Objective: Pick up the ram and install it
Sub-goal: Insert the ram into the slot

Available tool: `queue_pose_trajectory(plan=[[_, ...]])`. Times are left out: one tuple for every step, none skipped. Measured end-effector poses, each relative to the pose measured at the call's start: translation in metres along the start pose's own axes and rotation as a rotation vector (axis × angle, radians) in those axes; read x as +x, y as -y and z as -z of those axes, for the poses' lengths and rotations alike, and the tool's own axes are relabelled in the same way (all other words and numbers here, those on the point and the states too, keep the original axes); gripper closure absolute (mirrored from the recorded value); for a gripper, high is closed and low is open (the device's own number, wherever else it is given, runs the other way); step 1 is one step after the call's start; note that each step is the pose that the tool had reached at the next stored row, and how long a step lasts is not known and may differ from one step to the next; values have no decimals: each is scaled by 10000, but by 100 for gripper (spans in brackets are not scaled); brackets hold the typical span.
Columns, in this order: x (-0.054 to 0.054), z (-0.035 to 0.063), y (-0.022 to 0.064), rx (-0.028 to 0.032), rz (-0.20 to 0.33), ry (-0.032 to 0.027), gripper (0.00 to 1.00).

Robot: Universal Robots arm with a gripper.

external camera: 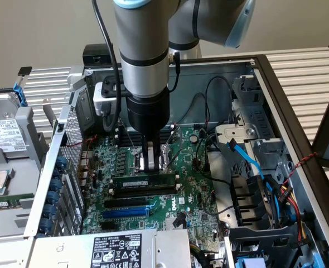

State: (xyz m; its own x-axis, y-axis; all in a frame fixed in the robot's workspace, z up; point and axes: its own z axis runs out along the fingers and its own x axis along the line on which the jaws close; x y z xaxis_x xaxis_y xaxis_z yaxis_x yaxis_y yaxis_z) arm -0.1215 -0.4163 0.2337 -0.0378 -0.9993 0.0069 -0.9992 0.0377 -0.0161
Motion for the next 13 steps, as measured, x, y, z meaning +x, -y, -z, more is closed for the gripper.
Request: queue_pose_trajectory(plan=[[0,-2,0,0,-12,-1,88],[0,-3,-1,-1,-29,-1,88],[0,-3,-2,-1,-47,-2,88],[0,-3,-3,-2,-56,-3,88],[0,-4,-3,-1,-56,-3,88],[0,-4,-3,0,-57,-3,88],[1,-4,-3,1,-58,-5,88],[5,-5,-3,2,-57,-3,88],[7,-5,-3,1,-58,-5,88],[9,-4,-3,0,-58,-7,88],[10,-4,-3,0,-58,-10,88],[10,-4,-2,0,-57,-10,88],[11,-3,-2,-1,-56,-11,88]])
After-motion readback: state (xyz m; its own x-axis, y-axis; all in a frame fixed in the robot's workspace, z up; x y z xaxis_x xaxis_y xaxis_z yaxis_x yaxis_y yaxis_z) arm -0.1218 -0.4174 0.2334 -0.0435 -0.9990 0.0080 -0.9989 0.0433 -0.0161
